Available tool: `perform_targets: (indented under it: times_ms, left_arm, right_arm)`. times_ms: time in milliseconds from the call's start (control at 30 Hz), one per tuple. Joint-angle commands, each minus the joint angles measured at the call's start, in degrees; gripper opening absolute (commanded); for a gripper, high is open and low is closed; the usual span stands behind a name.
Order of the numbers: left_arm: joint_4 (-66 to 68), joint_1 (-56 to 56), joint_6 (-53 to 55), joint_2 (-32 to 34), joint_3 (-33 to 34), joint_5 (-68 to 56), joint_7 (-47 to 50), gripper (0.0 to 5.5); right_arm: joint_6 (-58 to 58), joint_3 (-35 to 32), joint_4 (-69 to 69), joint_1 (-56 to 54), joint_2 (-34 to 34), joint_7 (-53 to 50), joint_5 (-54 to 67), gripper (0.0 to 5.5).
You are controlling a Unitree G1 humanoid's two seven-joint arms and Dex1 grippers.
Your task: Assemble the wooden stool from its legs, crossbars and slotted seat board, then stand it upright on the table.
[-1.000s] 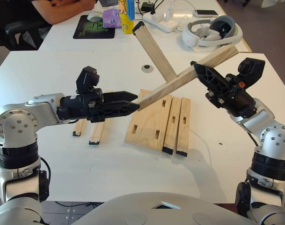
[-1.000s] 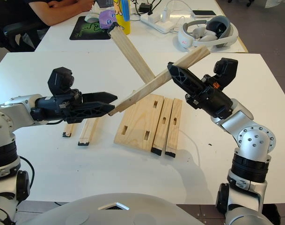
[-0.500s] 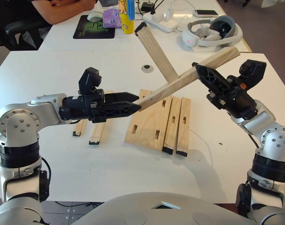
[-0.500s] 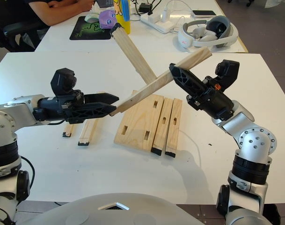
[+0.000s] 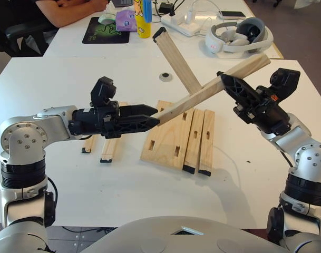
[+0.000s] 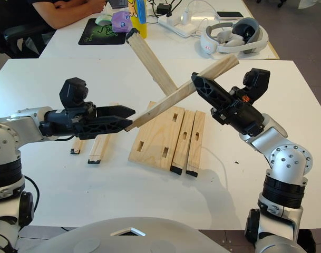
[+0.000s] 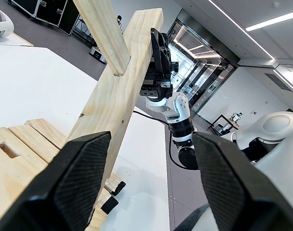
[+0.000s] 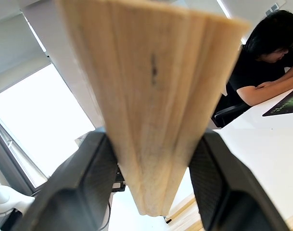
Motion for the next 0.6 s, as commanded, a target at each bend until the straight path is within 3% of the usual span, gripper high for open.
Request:
perform_targets:
  times_ms: [33, 600]
  left_arm:
    - [-0.5, -0.3, -0.1, 0.4, 0.3, -0.5, 0.6, 3.12]
    - [-0.5, -0.4, -0.1, 0.7, 0.3, -0.9, 0.6, 3.12]
  right_arm:
    - [-0.3, -0.9, -0.9, -0.2, -0.8, 0.1, 1.2, 2.06]
    - [-0.6, -0.9, -1.7, 0.3, -0.9, -0.5, 1.8, 2.06]
